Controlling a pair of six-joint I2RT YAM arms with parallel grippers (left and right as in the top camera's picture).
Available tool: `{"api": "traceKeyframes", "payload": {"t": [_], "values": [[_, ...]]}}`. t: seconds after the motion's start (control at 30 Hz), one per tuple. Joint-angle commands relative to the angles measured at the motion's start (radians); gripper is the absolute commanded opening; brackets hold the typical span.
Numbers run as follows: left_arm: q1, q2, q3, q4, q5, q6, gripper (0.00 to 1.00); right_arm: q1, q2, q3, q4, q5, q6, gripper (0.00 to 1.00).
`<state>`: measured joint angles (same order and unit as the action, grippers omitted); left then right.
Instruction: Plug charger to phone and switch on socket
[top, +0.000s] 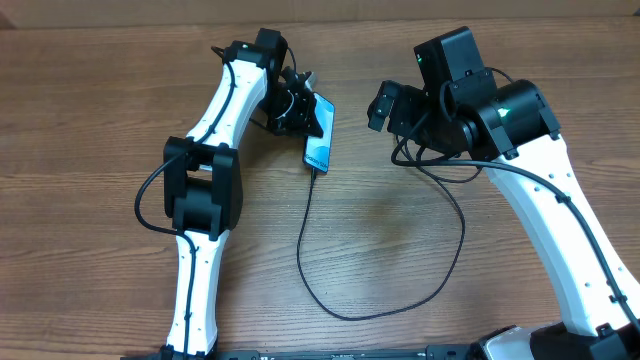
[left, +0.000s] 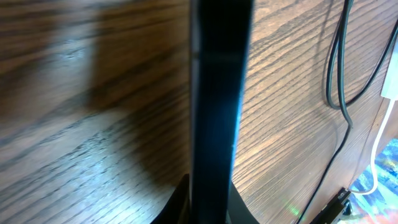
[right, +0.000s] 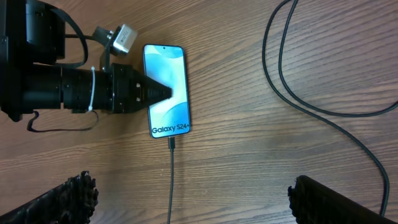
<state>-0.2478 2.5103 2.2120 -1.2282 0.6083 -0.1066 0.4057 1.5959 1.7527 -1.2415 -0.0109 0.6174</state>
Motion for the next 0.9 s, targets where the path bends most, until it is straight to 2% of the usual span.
{"api": "traceKeyframes", "payload": {"t": [0.0, 0.13, 0.53, 0.7, 0.8, 0.87], "values": [[-0.004, 0.005, -0.021, 0.006, 0.016, -0.029, 0.08, -0.002, -0.016, 0.028, 0.004, 0.01, 0.003, 1.0], [-0.004, 0.008, -0.033, 0.013, 0.008, -0.029, 0.08, -0.002, -0.016, 0.028, 0.004, 0.01, 0.003, 1.0], [-0.004, 0.01, -0.033, 0.012, -0.063, -0.029, 0.22, -0.002, -0.016, 0.028, -0.003, 0.009, 0.003, 1.0], [-0.004, 0.01, -0.033, 0.004, -0.122, -0.029, 0.3, -0.002, -0.016, 0.028, -0.003, 0.009, 0.003, 1.0], [-0.004, 0.01, -0.033, -0.002, -0.153, -0.029, 0.39, -0.002, -0.016, 0.028, -0.003, 0.009, 0.004, 1.0], [-0.004, 0.01, -0.033, -0.006, -0.164, -0.029, 0.39, -0.002, -0.016, 0.028, -0.003, 0.009, 0.003, 1.0]]}}
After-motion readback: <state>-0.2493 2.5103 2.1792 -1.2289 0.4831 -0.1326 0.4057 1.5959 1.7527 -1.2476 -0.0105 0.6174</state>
